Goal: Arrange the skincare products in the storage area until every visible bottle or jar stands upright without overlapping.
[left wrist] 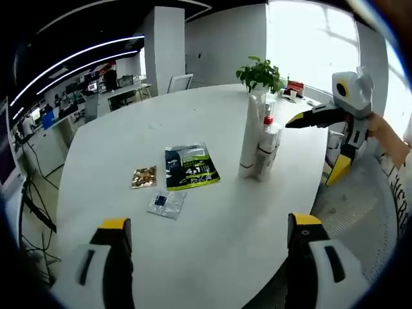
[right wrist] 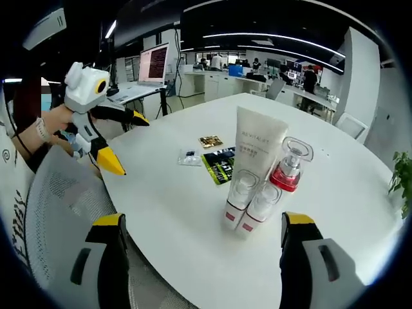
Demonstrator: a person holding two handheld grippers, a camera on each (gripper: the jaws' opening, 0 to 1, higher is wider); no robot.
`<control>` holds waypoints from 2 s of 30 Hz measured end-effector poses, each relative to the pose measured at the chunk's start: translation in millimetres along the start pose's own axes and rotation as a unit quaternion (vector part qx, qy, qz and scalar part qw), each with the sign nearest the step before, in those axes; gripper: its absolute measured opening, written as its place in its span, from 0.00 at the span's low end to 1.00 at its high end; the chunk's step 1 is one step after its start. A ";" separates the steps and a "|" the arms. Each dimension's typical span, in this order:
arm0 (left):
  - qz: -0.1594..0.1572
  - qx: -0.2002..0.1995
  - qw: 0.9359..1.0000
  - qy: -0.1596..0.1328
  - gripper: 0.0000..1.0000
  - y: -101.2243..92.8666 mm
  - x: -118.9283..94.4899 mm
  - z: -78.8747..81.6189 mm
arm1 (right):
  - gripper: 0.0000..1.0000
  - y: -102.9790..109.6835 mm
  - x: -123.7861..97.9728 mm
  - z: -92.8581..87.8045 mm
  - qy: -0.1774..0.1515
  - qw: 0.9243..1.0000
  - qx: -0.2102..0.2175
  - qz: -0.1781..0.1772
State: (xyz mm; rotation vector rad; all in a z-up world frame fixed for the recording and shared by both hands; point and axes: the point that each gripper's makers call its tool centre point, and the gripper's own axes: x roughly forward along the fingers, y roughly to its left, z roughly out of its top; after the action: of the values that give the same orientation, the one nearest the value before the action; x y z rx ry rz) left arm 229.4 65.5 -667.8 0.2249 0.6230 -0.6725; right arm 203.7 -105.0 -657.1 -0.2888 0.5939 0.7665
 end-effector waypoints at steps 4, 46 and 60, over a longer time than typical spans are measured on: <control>-0.018 0.001 1.000 0.007 0.97 0.5 16.2 2.2 | 0.97 -1.7 -0.5 -1.9 -0.004 1.000 0.018 0.000; -0.102 -0.035 0.993 0.038 0.86 38.4 127.3 34.8 | 0.46 -188.5 -4.3 -7.7 -0.080 0.966 0.244 -0.025; -0.123 -0.056 0.990 0.052 0.73 50.6 157.3 36.5 | 0.31 -169.1 80.2 13.7 -0.069 0.942 0.314 0.091</control>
State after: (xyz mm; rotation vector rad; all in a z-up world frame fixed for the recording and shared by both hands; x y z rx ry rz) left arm 374.8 9.6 -733.9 0.0794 0.7947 -0.8633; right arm 376.6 -170.7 -688.6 0.4118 0.7066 0.7268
